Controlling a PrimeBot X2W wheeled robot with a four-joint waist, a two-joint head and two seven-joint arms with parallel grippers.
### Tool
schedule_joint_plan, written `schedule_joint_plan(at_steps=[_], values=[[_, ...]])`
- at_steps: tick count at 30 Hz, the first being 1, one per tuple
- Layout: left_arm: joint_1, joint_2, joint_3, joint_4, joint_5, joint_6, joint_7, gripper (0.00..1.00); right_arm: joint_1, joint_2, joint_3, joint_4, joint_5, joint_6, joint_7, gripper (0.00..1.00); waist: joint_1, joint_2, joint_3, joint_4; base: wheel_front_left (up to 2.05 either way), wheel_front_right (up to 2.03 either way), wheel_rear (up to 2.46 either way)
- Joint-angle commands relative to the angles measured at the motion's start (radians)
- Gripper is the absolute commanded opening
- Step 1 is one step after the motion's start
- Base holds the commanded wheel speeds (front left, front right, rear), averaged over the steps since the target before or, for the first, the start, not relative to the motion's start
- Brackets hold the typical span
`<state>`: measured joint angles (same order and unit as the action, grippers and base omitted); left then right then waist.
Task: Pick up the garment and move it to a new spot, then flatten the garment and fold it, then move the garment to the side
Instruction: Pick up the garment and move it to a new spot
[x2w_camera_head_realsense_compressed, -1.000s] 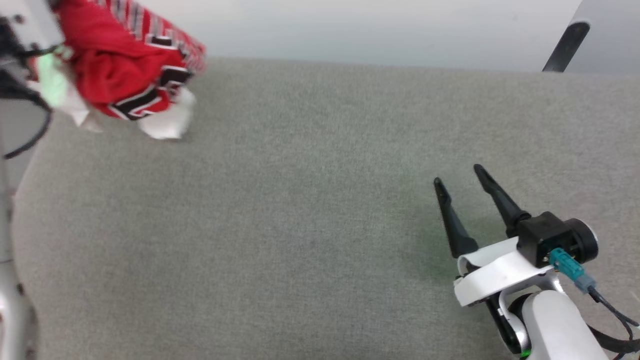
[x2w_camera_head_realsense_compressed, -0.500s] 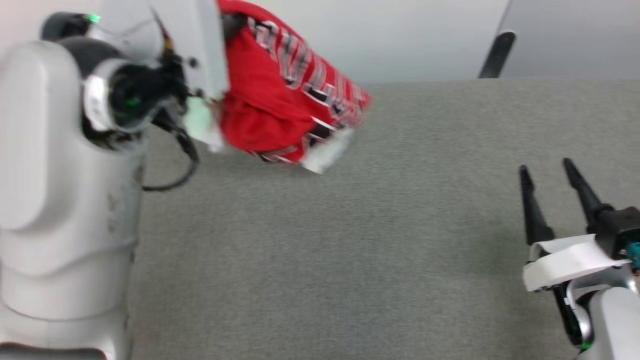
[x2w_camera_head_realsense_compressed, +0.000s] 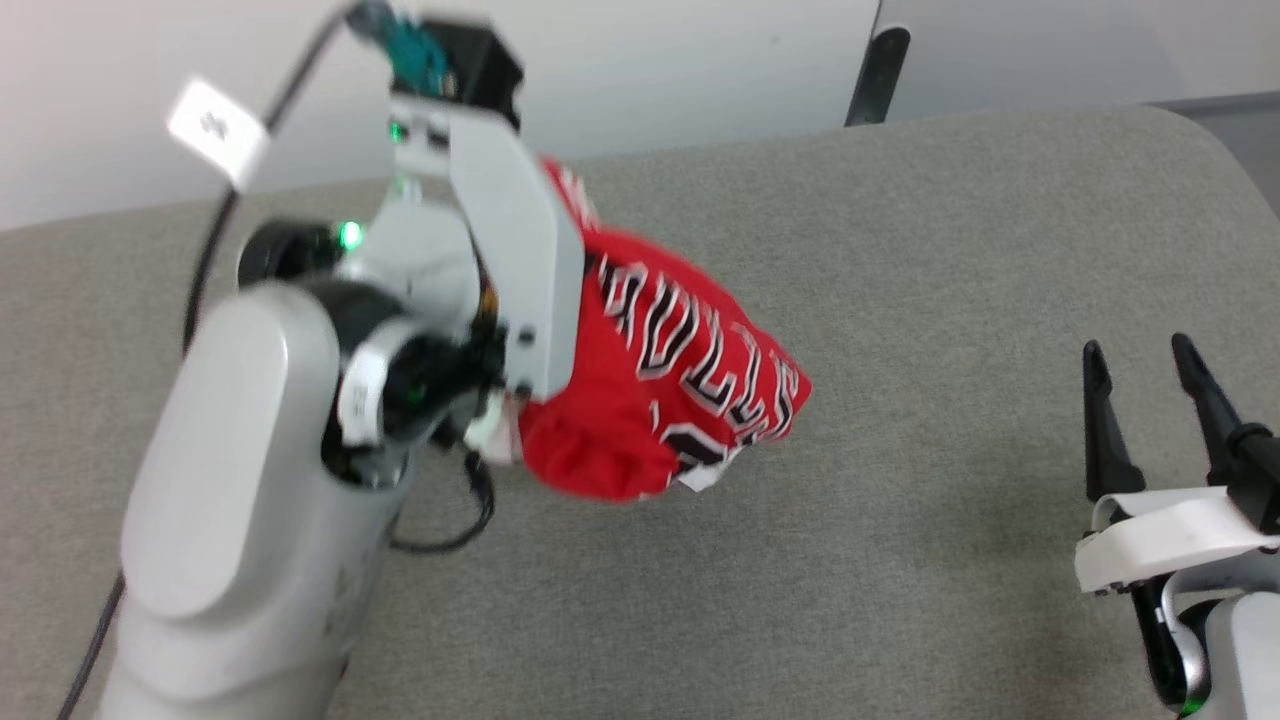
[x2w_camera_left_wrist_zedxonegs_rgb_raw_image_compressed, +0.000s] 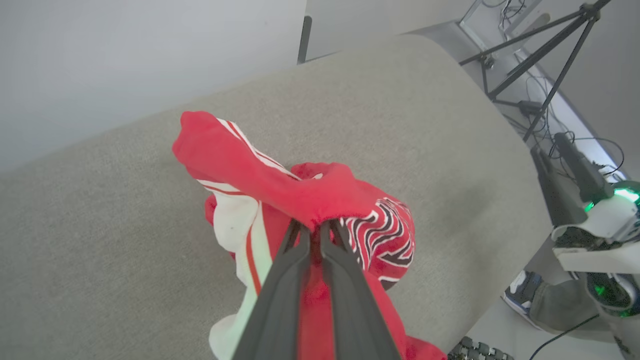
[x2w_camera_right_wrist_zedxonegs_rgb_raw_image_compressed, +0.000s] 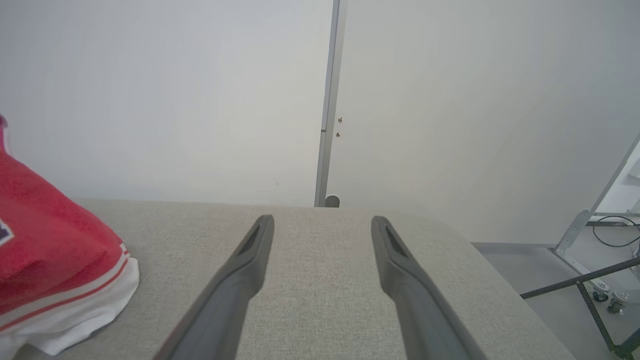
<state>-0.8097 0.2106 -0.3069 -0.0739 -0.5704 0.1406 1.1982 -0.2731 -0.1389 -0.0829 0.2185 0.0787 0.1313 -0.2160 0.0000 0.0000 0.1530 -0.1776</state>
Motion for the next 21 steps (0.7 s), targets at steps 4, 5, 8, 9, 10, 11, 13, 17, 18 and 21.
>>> schedule_joint_plan(at_steps=[4, 5, 8, 9, 10, 11, 13, 17, 18, 21], values=[[0.097, 0.049, 0.002, -0.04, 0.019, 0.012, 0.008, 0.0, 0.024, 0.019, 0.004, 0.009, -0.003, -0.001, -0.009, 1.0, 0.0, 0.0, 0.017, -0.013, 0.0, 0.0, 0.0], [0.12, 0.063, 0.004, -0.046, 0.026, 0.013, 0.005, 0.0, 0.027, 0.022, 0.004, 0.012, -0.001, -0.001, -0.012, 1.0, 0.0, 0.0, 0.019, -0.012, 0.0, 0.0, 0.0], [0.194, 0.089, 0.015, -0.052, 0.029, 0.02, -0.013, 0.0, 0.04, 0.03, 0.009, 0.025, 0.006, -0.001, -0.016, 1.0, 0.0, 0.0, 0.024, -0.005, 0.0, 0.0, 0.0], [0.219, 0.096, 0.018, -0.049, 0.03, 0.024, -0.019, 0.0, 0.044, 0.031, 0.013, 0.03, 0.005, -0.001, -0.017, 1.0, 0.0, 0.0, 0.025, -0.002, 0.0, 0.0, 0.0], [0.245, 0.102, 0.022, -0.046, 0.029, 0.026, -0.027, 0.0, 0.045, 0.033, 0.016, 0.034, 0.006, -0.001, -0.019, 1.0, 0.0, 0.0, 0.026, 0.0, 0.0, 0.0, 0.0], [0.269, 0.108, 0.023, -0.042, 0.033, 0.025, -0.037, 0.0, 0.044, 0.034, 0.018, 0.037, 0.007, -0.001, -0.021, 1.0, 0.0, 0.0, 0.026, 0.003, 0.0, 0.0, 0.0], [0.319, 0.12, 0.027, -0.026, 0.034, 0.028, -0.052, 0.0, 0.047, 0.039, 0.024, 0.042, 0.006, -0.001, -0.023, 1.0, 0.0, 0.0, 0.026, 0.011, 0.0, 0.0, 0.0], [0.398, 0.139, 0.041, 0.02, 0.033, 0.032, -0.092, 0.0, 0.051, 0.041, 0.04, 0.056, 0.005, -0.001, -0.023, 1.0, 0.0, 0.0, 0.024, 0.027, 0.0, 0.0, 0.0], [0.417, 0.139, 0.042, 0.034, 0.034, 0.032, -0.1, 0.0, 0.05, 0.04, 0.045, 0.06, 0.005, -0.001, -0.023, 1.0, 0.0, 0.0, 0.022, 0.032, 0.0, 0.0, 0.0], [0.452, 0.134, 0.049, 0.078, 0.023, 0.033, -0.129, 0.0, 0.047, 0.04, 0.055, 0.067, 0.006, -0.001, -0.022, 1.0, 0.0, 0.0, 0.016, 0.048, 0.0, 0.0, 0.0]])
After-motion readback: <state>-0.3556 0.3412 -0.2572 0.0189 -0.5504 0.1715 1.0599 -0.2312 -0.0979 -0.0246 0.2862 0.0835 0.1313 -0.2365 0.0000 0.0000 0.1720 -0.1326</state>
